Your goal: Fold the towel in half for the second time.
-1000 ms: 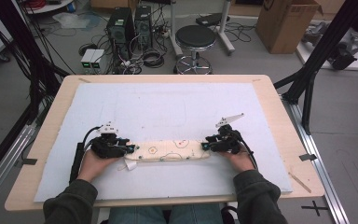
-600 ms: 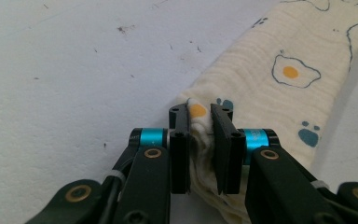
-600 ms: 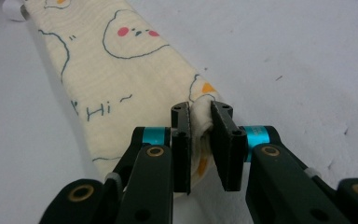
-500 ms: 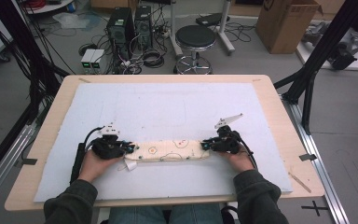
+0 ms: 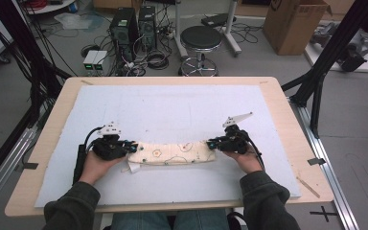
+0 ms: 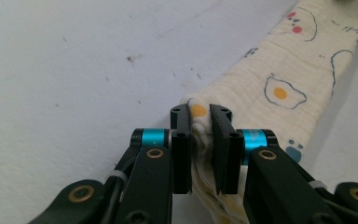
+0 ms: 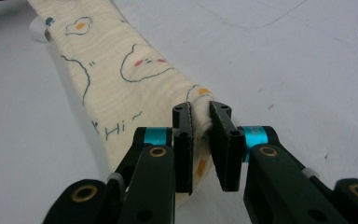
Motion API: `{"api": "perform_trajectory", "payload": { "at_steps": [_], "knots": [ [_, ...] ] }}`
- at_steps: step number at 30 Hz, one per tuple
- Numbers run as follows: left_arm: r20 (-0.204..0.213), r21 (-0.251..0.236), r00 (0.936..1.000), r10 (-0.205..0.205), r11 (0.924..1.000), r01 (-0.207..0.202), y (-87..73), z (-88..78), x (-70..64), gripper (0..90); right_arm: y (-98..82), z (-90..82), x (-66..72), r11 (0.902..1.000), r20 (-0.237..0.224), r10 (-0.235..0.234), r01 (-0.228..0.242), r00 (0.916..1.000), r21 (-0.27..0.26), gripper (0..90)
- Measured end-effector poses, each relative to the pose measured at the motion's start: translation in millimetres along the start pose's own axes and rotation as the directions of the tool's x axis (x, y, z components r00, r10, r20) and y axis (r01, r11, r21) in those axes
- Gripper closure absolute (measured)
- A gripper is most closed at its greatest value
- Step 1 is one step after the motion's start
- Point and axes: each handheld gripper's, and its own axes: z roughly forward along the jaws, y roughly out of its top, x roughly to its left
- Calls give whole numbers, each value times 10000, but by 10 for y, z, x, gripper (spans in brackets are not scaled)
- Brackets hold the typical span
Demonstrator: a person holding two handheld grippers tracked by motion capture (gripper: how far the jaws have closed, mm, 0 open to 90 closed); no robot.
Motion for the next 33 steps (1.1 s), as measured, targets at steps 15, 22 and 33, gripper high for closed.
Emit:
{"api": "perform_trajectory", "payload": {
  "at_steps": [15,22,33],
  "knots": [
    [-654,-365,9948,-784,9964,761,103,109,238,788,255,78,-168,9995,765,148,-168,9970,252,801],
    [-935,-750,9871,-1298,9896,1231,172,211,361,783,298,127,-324,9985,1051,538,-538,9930,-37,799],
    [-1253,-562,9792,-1595,9865,1535,172,366,463,731,271,254,-481,9958,1384,914,-908,9862,-104,776]
  ]
}}
